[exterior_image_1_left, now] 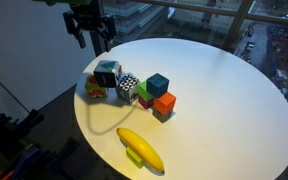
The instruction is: Unstack the square plush toys on the left
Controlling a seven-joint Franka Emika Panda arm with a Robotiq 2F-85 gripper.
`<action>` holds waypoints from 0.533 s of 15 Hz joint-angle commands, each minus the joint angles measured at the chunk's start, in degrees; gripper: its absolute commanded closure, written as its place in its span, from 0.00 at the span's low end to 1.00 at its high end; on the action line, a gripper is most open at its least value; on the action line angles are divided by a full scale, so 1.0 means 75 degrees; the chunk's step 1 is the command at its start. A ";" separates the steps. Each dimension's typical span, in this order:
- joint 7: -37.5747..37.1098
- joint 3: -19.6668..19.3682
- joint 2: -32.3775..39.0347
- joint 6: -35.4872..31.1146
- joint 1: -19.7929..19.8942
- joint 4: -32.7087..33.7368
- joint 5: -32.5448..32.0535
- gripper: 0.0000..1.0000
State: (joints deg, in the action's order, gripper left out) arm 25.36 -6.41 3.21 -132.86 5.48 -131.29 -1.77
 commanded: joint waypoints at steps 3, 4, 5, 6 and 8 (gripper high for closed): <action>0.0851 0.0058 0.0365 -0.0712 0.0232 -0.0026 0.0150 0.00; 0.0987 0.0085 0.0411 -0.0780 0.0253 -0.0019 0.0229 0.00; 0.1138 0.0113 0.0455 -0.0854 0.0275 -0.0019 0.0306 0.00; 0.1294 0.0145 0.0488 -0.0902 0.0293 -0.0024 0.0419 0.00; 0.1580 0.0185 0.0547 -0.0985 0.0310 -0.0042 0.0627 0.00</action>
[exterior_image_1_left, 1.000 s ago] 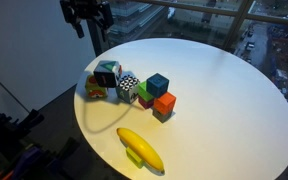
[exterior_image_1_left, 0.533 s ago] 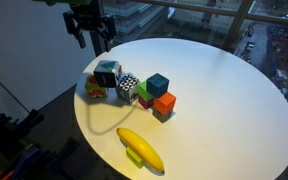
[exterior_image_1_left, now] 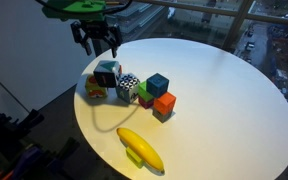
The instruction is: Unstack the square plush toys on the left
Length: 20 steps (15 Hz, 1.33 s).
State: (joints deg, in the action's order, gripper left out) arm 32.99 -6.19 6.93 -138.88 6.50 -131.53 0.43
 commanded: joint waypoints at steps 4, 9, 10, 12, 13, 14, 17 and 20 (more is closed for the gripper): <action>0.0915 0.0165 0.0162 -0.0356 0.0211 -0.0007 0.0495 0.00; 0.1063 0.0180 0.0292 -0.0453 0.0292 -0.0006 0.0553 0.00; 0.1068 0.0188 0.0319 -0.0453 0.0308 -0.0007 0.0563 0.00; 0.1054 0.0202 0.0381 -0.0504 0.0332 -0.0017 0.0562 0.00; 0.1062 0.0212 0.0413 -0.0515 0.0344 -0.0012 0.0570 0.00; 0.1062 0.0224 0.0446 -0.0534 0.0356 -0.0008 0.0586 0.00; 0.1058 0.0260 0.0553 -0.0608 0.0377 -0.0010 0.0591 0.00; 0.1042 0.0291 0.0639 -0.0679 0.0398 -0.0024 0.0561 0.00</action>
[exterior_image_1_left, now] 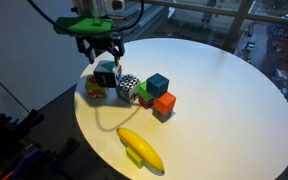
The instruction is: Unstack the square plush toys on the left
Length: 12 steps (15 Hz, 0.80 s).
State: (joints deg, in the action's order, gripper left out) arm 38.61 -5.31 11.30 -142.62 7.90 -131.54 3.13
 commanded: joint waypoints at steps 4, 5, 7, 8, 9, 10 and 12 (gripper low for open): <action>0.0270 0.0234 0.0164 -0.0293 0.0263 -0.0056 0.0160 0.00; 0.0256 0.0247 0.0186 -0.0315 0.0275 -0.0067 0.0139 0.00; 0.0167 0.0250 0.0236 -0.0333 0.0272 -0.0082 0.0062 0.00; 0.0115 0.0239 0.0258 -0.0358 0.0262 -0.0096 -0.0004 0.00; 0.0071 0.0241 0.0277 -0.0327 0.0259 -0.0092 -0.0005 0.25; 0.0014 0.0238 0.0290 -0.0333 0.0251 -0.0093 -0.0011 0.27; -0.0133 0.0210 0.0279 -0.0254 0.0219 -0.0076 -0.0083 0.43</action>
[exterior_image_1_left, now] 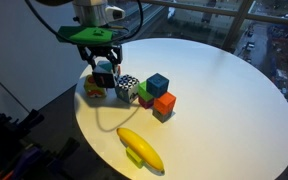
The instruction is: Unstack the square plush toys on the left
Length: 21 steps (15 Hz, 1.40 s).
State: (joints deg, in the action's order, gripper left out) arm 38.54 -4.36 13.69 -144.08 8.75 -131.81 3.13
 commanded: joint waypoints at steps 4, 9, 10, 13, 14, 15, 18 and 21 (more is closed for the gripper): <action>-0.0534 -0.0029 -0.0186 0.0126 0.0045 -0.0034 -0.0308 0.72; -0.1136 -0.0208 -0.0623 0.0468 0.0089 -0.0148 -0.0744 0.92; -0.1184 -0.0238 -0.0722 0.0557 0.0105 -0.0171 -0.0773 0.95; -0.1305 -0.0349 -0.1016 0.0942 0.0138 -0.0226 -0.0806 0.96; -0.1339 -0.0396 -0.1091 0.1047 0.0149 -0.0265 -0.0844 0.97; -0.1331 -0.0434 -0.1165 0.1127 0.0161 -0.0310 -0.0853 0.95; -0.1326 -0.0571 -0.1318 0.1246 0.0211 -0.0490 -0.0914 0.95; -0.1336 -0.0705 -0.1350 0.1280 0.0288 -0.0670 -0.0966 0.95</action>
State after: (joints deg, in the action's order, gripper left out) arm 30.41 -9.03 5.55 -135.56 10.07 -134.89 -2.07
